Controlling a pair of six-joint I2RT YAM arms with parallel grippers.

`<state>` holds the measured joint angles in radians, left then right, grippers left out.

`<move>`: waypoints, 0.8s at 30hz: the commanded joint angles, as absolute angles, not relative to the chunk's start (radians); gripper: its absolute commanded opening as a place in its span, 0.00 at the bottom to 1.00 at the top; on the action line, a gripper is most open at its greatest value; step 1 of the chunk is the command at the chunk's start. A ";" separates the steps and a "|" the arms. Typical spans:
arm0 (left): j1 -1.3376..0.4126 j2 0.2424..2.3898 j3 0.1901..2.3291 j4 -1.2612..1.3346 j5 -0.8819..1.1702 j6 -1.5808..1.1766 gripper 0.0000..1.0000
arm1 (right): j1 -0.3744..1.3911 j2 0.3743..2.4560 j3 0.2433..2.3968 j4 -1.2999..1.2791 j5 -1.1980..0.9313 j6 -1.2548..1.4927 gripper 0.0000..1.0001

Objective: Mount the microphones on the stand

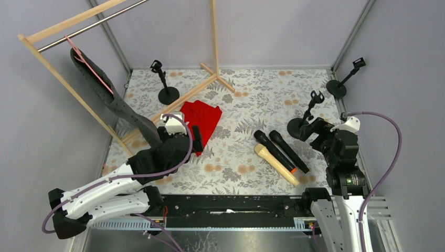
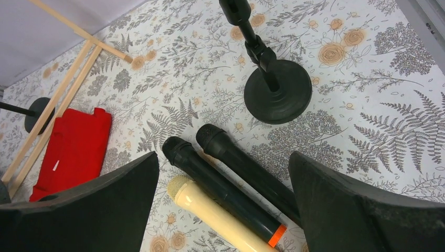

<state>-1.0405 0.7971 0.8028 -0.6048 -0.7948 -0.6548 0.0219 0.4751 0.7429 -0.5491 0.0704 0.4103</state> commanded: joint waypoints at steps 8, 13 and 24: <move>-1.039 0.896 0.864 -0.535 -0.864 -0.631 0.99 | 0.017 0.515 0.752 -0.539 0.106 0.422 1.00; -1.006 0.932 0.865 -0.450 -0.962 -0.680 0.99 | 0.016 0.506 0.748 -0.535 0.103 0.423 1.00; -0.635 1.303 1.118 -0.349 -0.787 -0.669 0.99 | 0.017 0.505 0.746 -0.534 0.085 0.423 1.00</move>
